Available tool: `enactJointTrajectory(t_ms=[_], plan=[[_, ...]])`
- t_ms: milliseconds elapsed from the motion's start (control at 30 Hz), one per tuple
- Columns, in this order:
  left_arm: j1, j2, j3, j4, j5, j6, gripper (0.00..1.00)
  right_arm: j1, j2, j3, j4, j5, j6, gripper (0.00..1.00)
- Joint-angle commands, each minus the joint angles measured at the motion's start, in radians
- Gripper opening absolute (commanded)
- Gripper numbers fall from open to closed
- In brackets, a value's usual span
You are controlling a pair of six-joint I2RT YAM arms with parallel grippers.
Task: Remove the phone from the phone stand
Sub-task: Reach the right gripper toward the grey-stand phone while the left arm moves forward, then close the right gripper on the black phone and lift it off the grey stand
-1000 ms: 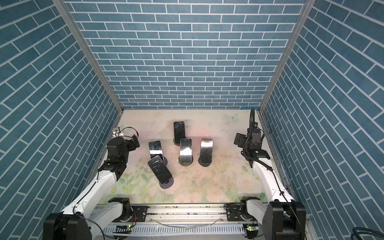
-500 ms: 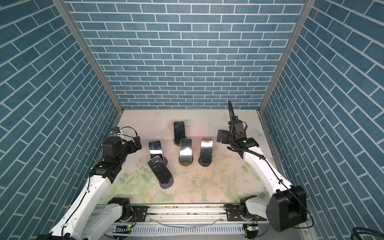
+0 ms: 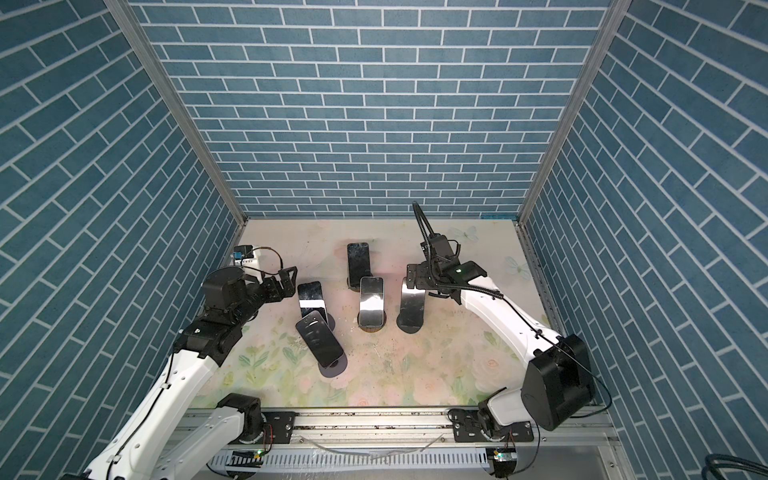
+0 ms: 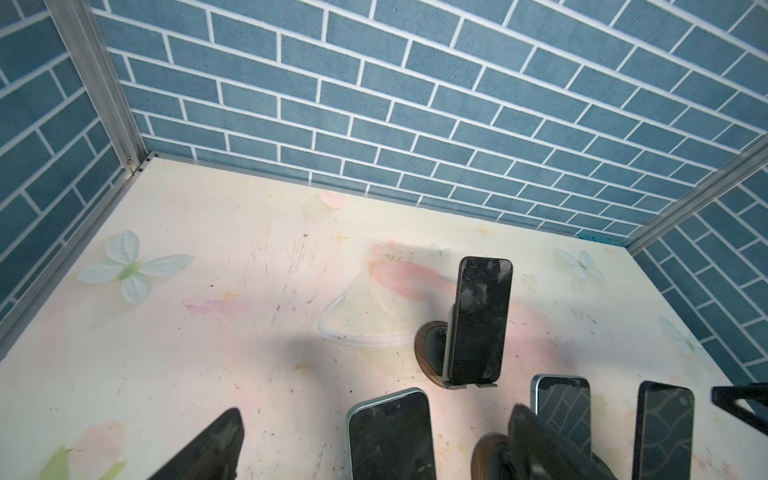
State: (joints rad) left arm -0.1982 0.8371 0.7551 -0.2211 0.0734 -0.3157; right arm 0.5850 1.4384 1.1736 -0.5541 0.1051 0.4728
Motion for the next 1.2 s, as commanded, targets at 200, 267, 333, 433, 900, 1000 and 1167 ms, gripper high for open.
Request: enactJointTrajectory(t_ms=[200, 267, 333, 433, 900, 1000, 1167], plan=[[-0.009, -0.022, -0.003, 0.023, 0.046, -0.01, 1.0, 0.099, 0.097, 0.062, -0.044, 0.089, 0.082, 0.99], [-0.009, -0.028, -0.007, 0.023, 0.043, -0.005, 1.0, 0.112, 0.118, 0.07, -0.046, 0.104, 0.089, 0.99], [-0.009, -0.031, -0.01, 0.022, 0.042, -0.001, 1.0, 0.122, 0.136, 0.077, -0.051, 0.129, 0.103, 0.99], [-0.009, -0.031, -0.011, 0.022, 0.039, 0.001, 1.0, 0.132, 0.157, 0.086, -0.058, 0.163, 0.125, 0.99], [-0.009, -0.017, -0.013, 0.031, 0.031, 0.032, 1.0, 0.159, 0.245, 0.133, -0.11, 0.211, 0.175, 0.79], [-0.009, -0.016, -0.013, 0.03, 0.031, 0.035, 1.0, 0.161, 0.258, 0.146, -0.121, 0.218, 0.179, 0.71], [-0.009, -0.015, -0.013, 0.031, 0.029, 0.036, 1.0, 0.164, 0.252, 0.149, -0.119, 0.227, 0.175, 0.5]])
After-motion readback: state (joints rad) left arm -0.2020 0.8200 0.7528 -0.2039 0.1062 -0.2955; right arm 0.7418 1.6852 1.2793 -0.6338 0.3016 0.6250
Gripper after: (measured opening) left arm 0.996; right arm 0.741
